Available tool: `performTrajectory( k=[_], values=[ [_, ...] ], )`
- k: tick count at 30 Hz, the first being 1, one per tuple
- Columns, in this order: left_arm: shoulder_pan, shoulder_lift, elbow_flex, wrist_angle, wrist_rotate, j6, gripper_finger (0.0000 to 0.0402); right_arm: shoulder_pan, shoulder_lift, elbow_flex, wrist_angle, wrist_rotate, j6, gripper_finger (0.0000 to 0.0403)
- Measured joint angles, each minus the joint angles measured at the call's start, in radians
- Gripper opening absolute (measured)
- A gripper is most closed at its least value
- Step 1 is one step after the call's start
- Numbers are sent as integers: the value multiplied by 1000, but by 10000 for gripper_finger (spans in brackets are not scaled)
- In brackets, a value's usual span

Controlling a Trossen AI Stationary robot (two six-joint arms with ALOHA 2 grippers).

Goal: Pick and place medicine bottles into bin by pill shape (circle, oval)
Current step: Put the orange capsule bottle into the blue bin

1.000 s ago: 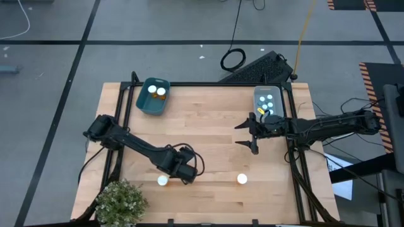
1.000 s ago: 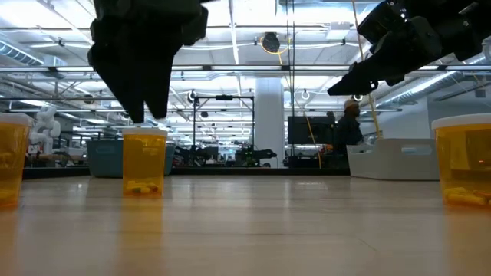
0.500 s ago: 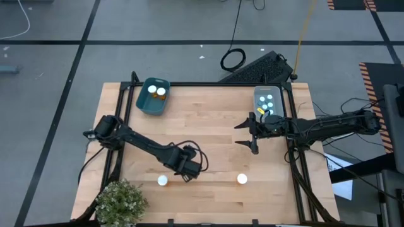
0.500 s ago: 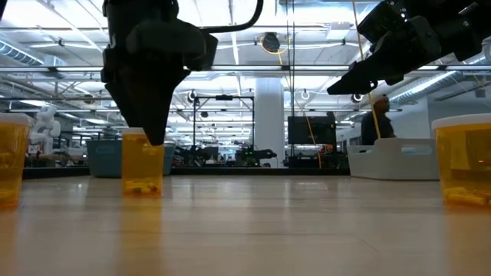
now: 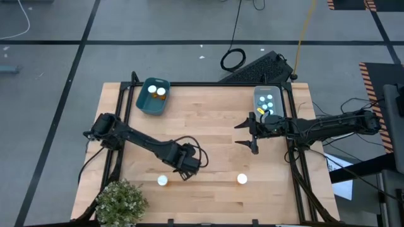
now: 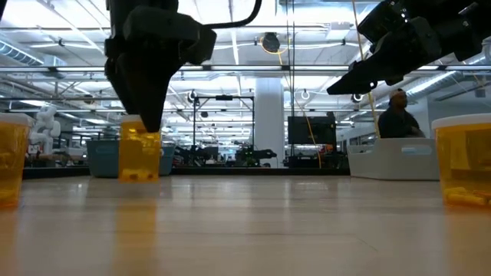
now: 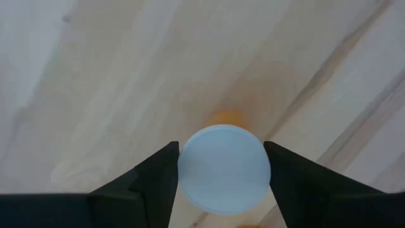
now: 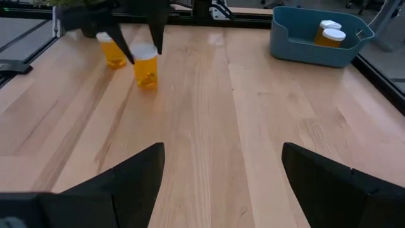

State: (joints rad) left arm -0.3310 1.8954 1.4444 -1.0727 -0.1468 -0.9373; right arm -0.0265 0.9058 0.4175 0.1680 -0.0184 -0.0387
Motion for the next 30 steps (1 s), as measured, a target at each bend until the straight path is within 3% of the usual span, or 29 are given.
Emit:
performTrajectory(
  k=[16,30],
  values=[
    [198,-255,2,-161,-139,171,227,0,0,0,-8,22,10,313],
    [555,-379,3,-295,-248,407,227,2,0,0,-25,17,55,313]
  ],
)
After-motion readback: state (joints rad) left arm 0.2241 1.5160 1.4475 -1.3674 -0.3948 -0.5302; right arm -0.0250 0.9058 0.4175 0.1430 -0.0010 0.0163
